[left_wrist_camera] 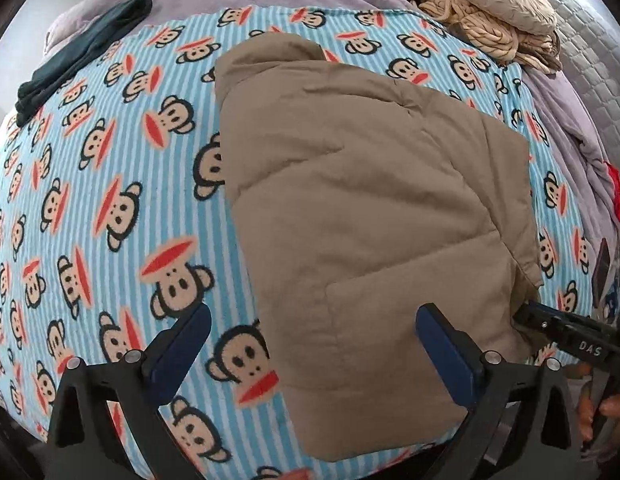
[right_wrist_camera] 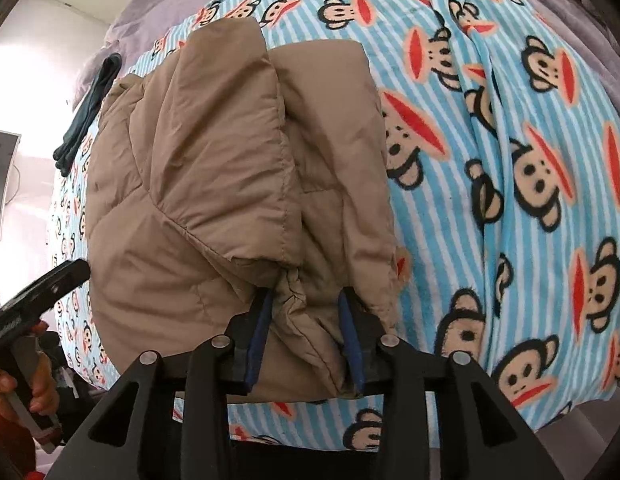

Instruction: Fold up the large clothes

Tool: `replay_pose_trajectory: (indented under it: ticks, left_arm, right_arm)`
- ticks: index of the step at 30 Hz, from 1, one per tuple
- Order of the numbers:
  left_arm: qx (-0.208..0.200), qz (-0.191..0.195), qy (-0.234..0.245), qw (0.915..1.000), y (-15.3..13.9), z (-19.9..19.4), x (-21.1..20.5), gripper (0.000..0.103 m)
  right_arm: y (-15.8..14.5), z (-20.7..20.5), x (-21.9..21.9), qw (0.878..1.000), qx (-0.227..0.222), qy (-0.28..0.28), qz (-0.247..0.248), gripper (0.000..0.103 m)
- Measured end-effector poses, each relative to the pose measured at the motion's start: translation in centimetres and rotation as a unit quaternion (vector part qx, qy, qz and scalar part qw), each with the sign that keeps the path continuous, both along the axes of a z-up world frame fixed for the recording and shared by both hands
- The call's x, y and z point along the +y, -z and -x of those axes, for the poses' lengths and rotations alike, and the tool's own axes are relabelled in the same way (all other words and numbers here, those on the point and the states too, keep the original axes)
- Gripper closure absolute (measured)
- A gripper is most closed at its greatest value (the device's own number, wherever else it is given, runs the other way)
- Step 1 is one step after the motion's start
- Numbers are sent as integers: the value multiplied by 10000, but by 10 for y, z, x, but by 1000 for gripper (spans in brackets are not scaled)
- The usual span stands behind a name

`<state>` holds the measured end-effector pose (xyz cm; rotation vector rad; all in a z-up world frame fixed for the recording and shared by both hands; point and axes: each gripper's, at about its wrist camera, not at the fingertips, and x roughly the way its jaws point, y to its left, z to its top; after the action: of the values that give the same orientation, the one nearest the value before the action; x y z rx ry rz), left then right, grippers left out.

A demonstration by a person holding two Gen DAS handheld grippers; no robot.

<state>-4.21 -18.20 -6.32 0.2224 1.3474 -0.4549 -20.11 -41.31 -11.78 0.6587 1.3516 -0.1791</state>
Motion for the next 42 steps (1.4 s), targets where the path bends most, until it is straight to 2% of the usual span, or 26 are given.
replay_pose_trajectory:
  ticks: [5,8,11,12,13,18,23,29,32,36,39,42]
  left_arm:
    - [157,65,-113,9998,9,-5,7,0]
    - [253,123,-180,9994,13,-7,9,0]
    - [256,101,-149,9995,14,-7,8,0]
    - [256,92,-134,9995,15,-8,8,0]
    - [257,90,-123,9996,15,-8,8,0]
    - [308,117,-123,9994,17,-10,9,0]
    - [319,114,-131,9993,18,-10,9,0]
    - [325,155,-94,9993,17,-10,10,0]
    - [418,405,-66,9983,15,-10,13,0]
    - [692,993,-97,9926,14,-19,23,0]
    - [1075,1403,-234,9840,25,-33,35,0]
    - [1528,1844,-413,9700,43,-47,48,0]
  right_arm:
    - [-11,-9,-6,9999,-66,-54,78,57]
    - [-18,-16,-10,9996,-149,-122,183,47]
    - [-21,-20,-15,9993,-243,-171,213,30]
    - [-24,-21,-17,9991,-305,-181,249,21]
    - [-27,-21,-20,9988,-373,-163,282,19]
    - [-30,-13,-38,9989,-422,-5,219,18]
    - [-18,-11,-54,9988,-395,286,-77,16]
    - [-9,-16,-58,9976,-530,395,-187,16]
    - [-9,-19,-59,9975,-603,335,-123,16]
    - [-1,-24,-69,9971,-602,343,-325,16]
    - [9,-27,-78,9957,-624,324,-604,16]
    - [23,-32,-86,9910,-625,306,-1141,15]
